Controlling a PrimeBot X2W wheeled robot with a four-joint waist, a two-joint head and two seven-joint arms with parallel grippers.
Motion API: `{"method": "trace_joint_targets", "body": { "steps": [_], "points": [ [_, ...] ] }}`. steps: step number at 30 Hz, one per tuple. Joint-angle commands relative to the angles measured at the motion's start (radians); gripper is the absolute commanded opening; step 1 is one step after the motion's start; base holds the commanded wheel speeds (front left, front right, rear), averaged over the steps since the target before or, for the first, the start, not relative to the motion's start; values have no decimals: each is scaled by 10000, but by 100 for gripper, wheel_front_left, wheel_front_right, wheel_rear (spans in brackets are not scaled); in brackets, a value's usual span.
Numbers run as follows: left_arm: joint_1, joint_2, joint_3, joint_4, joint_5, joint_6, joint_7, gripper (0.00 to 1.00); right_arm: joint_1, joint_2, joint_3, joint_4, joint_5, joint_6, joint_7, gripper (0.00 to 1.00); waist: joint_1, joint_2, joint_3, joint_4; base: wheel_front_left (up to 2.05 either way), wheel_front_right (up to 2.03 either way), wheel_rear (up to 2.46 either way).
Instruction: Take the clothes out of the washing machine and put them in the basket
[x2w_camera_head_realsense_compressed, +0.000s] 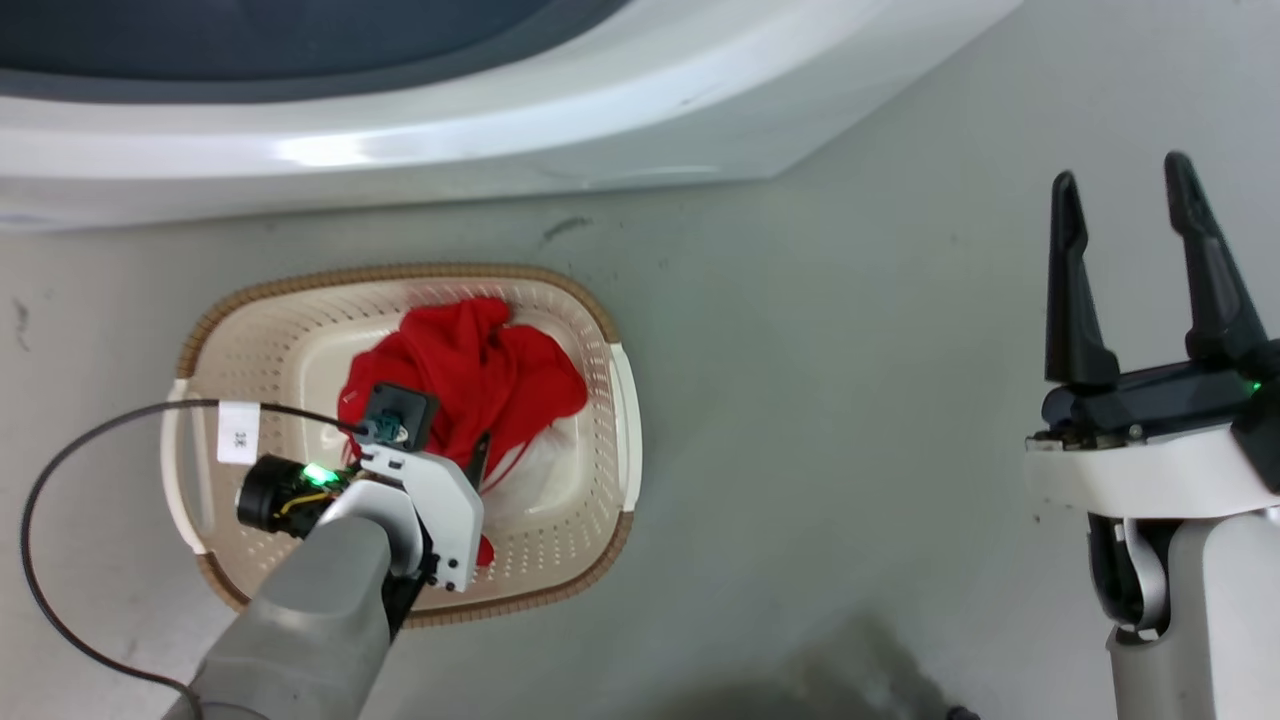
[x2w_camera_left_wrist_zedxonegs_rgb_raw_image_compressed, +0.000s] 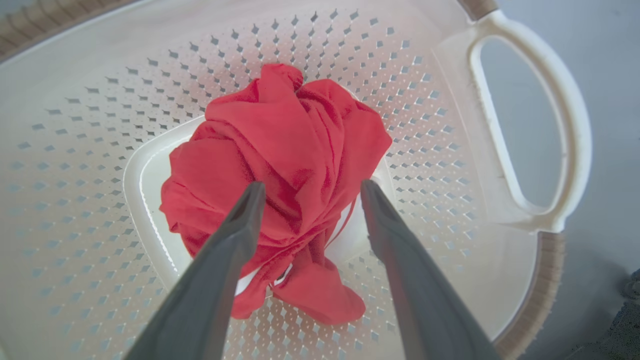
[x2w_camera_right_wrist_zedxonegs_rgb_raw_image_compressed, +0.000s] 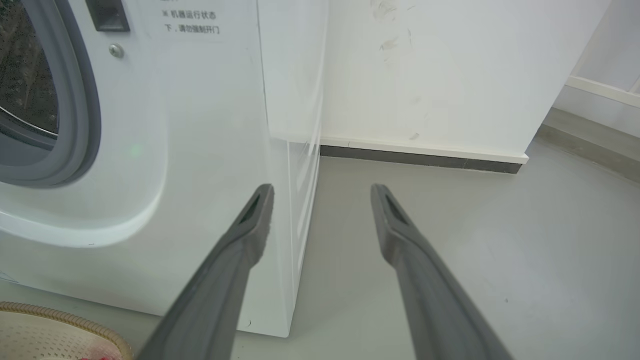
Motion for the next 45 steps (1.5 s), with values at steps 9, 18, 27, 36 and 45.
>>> {"method": "trace_joint_targets", "body": {
  "steps": [9,18,27,36,45],
  "points": [
    [1453,399,1689,-2830,623,1230,-174,100,881,11,30,337,-37,-7,-23,100,0,0,-2142,553,0,0,0],
    [3780,528,4410,-6198,2662,2058,-177,100,1780,8,87,601,-90,-7,-22,100,0,0,-3806,948,0,0,0],
    [5699,-86,6865,-8614,4255,2041,-178,100,2450,9,102,755,-84,-7,-22,100,0,0,-4993,1250,0,0,0],
    [7032,-773,8226,-10787,5774,1817,-178,100,2987,11,9,706,-6,-7,-23,100,0,0,-5780,1490,0,0,0],
    [8040,-1210,8995,-11686,6419,1703,-180,100,3502,9,25,674,123,-7,-23,100,0,0,-6406,1492,0,0,0]
  ]
}}
